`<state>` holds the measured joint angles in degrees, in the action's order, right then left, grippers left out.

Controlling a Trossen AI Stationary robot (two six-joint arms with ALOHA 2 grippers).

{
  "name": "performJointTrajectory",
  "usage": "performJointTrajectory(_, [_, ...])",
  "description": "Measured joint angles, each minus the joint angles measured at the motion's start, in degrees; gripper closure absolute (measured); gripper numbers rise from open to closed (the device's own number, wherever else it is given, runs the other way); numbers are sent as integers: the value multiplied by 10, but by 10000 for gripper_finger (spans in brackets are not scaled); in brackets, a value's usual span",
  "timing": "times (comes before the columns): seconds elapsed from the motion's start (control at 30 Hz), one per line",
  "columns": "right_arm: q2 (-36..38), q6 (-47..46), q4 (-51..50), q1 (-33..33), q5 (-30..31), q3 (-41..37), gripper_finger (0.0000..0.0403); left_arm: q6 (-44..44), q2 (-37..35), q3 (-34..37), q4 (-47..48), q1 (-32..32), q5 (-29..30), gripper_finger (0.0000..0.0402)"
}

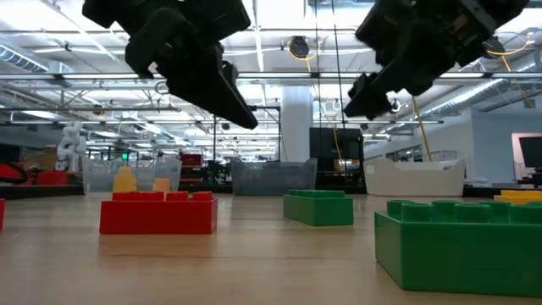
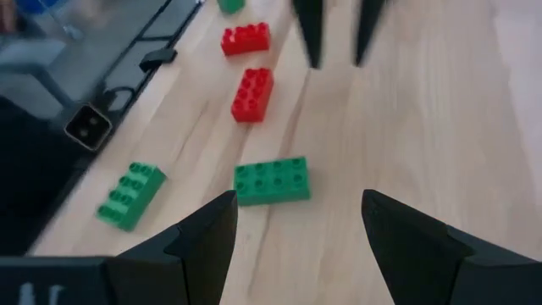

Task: Sort & place blocks by color
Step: Put the left 8 stud yellow game piece into the transparent bin

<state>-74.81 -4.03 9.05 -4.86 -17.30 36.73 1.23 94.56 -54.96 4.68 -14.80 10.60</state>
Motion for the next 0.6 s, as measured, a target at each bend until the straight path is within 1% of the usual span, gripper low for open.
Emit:
performJointTrajectory(0.1, [0,62,-2,-41,64,2,161,-2,0,0,-1,3,0,261])
performJointTrajectory(0.2, [0,75,-2,-74,133,12,161,8,0,0,-14,3,1,261])
performJointTrajectory(0.33, [3,19,-5,-94,183,14,161,28,0,0,-33,-7,-1,261])
performJointTrajectory(0.43, [8,-28,-17,-99,203,15,161,28,0,0,-51,-8,-3,260])
performJointTrajectory(0.5, [12,-58,-55,-99,204,15,161,30,0,0,-70,-9,-2,260])
performJointTrajectory(0.6, [19,-126,-119,-99,202,15,161,33,0,0,-96,-11,-21,260])
